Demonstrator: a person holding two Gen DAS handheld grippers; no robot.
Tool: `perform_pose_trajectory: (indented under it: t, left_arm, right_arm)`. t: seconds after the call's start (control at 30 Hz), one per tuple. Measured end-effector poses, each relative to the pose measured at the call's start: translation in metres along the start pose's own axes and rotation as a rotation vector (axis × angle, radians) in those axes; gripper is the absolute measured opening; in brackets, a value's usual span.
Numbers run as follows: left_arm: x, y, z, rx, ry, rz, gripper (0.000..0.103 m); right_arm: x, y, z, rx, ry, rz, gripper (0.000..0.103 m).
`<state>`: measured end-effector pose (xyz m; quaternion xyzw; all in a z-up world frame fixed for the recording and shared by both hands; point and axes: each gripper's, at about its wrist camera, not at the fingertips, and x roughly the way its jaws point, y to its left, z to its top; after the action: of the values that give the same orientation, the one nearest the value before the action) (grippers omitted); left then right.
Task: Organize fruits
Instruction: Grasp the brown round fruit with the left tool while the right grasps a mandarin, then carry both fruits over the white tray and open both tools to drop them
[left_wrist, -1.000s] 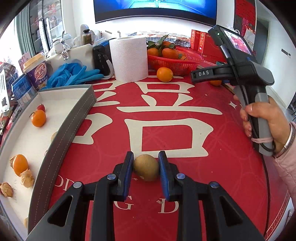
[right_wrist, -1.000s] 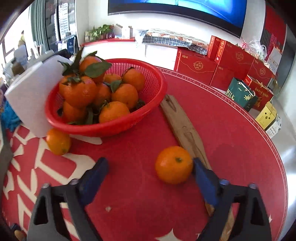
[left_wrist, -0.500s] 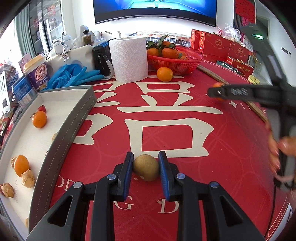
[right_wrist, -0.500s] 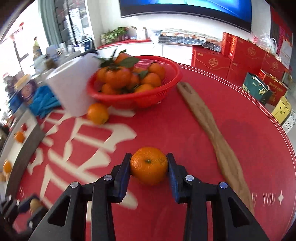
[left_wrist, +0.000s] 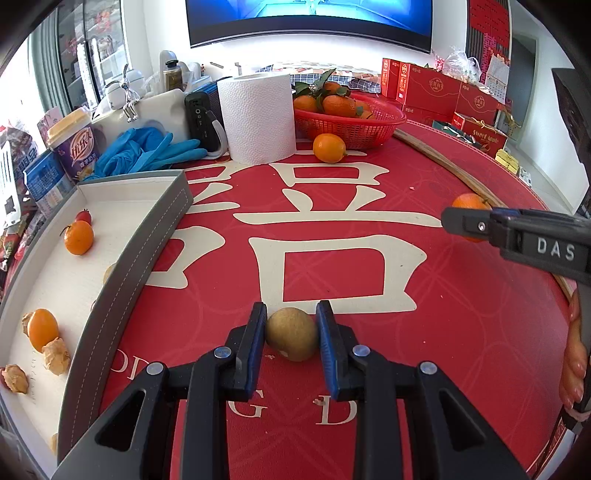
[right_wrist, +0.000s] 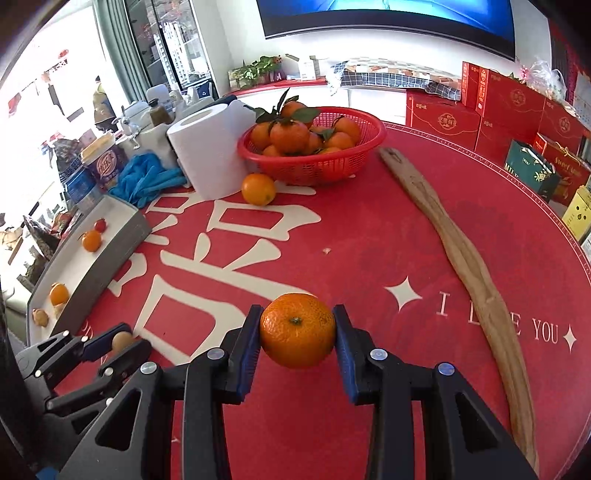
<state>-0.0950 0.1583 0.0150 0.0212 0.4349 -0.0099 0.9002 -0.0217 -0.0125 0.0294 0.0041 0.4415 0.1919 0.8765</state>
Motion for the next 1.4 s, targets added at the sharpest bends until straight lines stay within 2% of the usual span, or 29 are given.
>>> perform_pose_trajectory:
  t: [0.4,0.7,1.1,1.4]
  left_arm:
    - [-0.002,0.005,-0.002,-0.022,-0.001,-0.019,0.030]
    - [-0.025,0.037,-0.002,-0.094,-0.021,-0.045,0.030]
    - [-0.053,0.088,0.002,-0.153,-0.067,0.035,0.030]
    - [-0.064,0.142,-0.001,-0.221,-0.088,0.115,0.030]
  right_arm:
    - [-0.003,0.005,-0.011,0.002,0.018,0.014,0.038]
    - [-0.009,0.013,-0.011,-0.008,0.014,0.031,0.038]
    - [-0.010,0.052,0.002,-0.053,0.013,0.079,0.038]
    - [-0.003,0.115,0.020,-0.146,0.019,0.134,0.038]
